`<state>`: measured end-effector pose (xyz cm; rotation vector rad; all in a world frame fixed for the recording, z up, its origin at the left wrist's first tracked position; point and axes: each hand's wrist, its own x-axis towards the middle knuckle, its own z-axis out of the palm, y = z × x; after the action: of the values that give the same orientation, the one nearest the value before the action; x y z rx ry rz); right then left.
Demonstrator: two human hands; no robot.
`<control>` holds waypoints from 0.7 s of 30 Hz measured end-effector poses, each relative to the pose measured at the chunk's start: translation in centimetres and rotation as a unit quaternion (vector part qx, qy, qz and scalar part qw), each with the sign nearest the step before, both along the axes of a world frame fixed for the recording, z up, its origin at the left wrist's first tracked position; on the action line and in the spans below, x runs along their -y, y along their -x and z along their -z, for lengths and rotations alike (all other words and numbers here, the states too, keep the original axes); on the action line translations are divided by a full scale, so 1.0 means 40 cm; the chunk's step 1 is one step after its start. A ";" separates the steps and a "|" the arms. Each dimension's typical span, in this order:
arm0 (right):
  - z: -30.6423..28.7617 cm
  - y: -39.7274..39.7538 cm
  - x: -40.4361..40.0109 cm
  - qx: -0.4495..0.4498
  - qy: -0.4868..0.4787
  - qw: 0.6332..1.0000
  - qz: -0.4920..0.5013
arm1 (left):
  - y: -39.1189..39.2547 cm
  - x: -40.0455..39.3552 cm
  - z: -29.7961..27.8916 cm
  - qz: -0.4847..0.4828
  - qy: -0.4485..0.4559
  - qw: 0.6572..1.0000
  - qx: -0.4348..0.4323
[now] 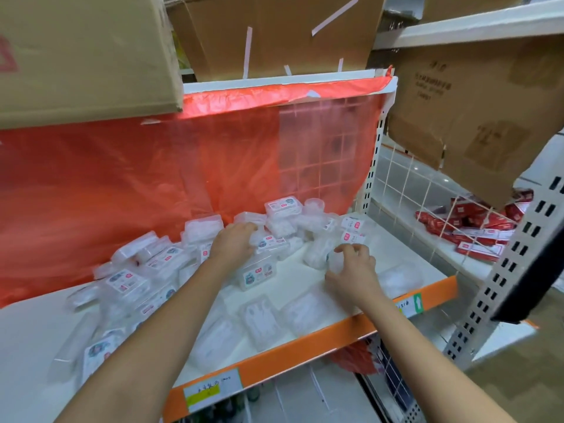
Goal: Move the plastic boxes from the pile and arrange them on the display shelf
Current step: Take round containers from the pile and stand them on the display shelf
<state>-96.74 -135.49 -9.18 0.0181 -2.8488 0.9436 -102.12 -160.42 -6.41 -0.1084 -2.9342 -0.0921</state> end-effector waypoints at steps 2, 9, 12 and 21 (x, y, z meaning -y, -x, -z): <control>-0.023 -0.003 -0.002 -0.004 0.065 0.998 -0.007 | -0.007 0.003 -0.005 0.014 -0.021 1.000 -0.008; -0.089 -0.027 0.008 0.029 0.394 0.918 -0.028 | -0.089 -0.009 -0.078 0.015 -0.427 0.904 -0.006; -0.096 -0.031 0.018 0.064 0.496 0.865 -0.047 | -0.137 -0.024 -0.099 0.005 -0.590 0.807 0.020; -0.070 -0.043 0.078 0.160 0.713 0.673 -0.112 | -0.208 -0.053 -0.066 -0.007 -0.668 0.742 0.055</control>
<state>-95.01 -138.61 -6.38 0.0322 -1.4619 3.0834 -93.80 -158.28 -3.75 0.1520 -2.2050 -2.1026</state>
